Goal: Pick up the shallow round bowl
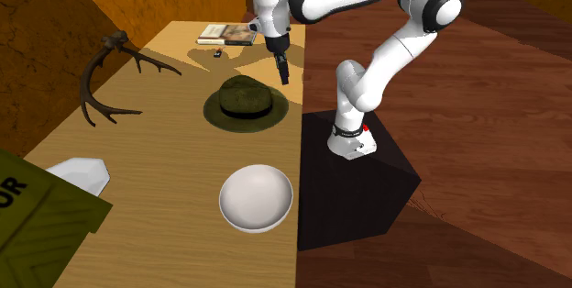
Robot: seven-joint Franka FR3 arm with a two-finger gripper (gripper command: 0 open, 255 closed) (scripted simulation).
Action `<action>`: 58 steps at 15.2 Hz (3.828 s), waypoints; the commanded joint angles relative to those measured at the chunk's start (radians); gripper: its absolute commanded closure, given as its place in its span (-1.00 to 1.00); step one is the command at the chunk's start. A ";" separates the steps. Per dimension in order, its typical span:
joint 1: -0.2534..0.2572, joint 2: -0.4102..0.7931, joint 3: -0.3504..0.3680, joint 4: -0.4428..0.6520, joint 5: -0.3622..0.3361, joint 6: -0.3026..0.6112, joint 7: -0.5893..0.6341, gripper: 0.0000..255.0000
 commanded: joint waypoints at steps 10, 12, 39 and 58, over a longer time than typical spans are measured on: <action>0.088 0.162 0.099 0.002 0.161 0.206 0.101 -1.00; 0.106 0.206 0.121 0.014 0.192 0.251 0.119 -1.00; 0.218 0.620 0.281 0.161 0.342 0.643 0.217 1.00; 0.212 0.569 0.269 0.274 0.330 0.481 0.243 1.00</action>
